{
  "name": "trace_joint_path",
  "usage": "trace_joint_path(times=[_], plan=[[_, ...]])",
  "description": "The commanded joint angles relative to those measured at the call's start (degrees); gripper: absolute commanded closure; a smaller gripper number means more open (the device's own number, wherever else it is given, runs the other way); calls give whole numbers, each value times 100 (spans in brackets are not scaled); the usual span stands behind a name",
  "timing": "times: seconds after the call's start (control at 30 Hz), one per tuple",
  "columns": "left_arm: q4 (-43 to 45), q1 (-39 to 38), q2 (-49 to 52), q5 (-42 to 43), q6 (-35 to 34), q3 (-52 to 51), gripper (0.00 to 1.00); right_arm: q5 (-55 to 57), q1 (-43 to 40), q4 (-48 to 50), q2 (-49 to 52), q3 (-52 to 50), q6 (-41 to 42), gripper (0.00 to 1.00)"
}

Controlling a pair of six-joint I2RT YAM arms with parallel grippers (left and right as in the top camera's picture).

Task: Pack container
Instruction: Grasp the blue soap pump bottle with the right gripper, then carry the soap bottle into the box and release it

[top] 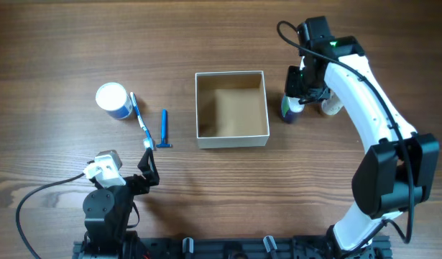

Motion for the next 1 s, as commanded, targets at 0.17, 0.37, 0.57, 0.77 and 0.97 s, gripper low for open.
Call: trace_joint_path(times=[0.17,0.37,0.57,0.77,0.97], plan=[[15,31,-61,28,-70,-7,0,256,83,-92,-114,44,9,75],[15,31,-61,28,-70,-7,0,258,186,-328,-866,450,-76,83],[15,31,-61,28,-70,-7,0,256,721,-291,-2068,723,-297,87],[15,31,-61,28,-70,-7,0,227,1394,-31,-2426,721,-278,94],[15,31,-61,28,-70,-7,0,142,1694,177,-1751,721,-50,96]])
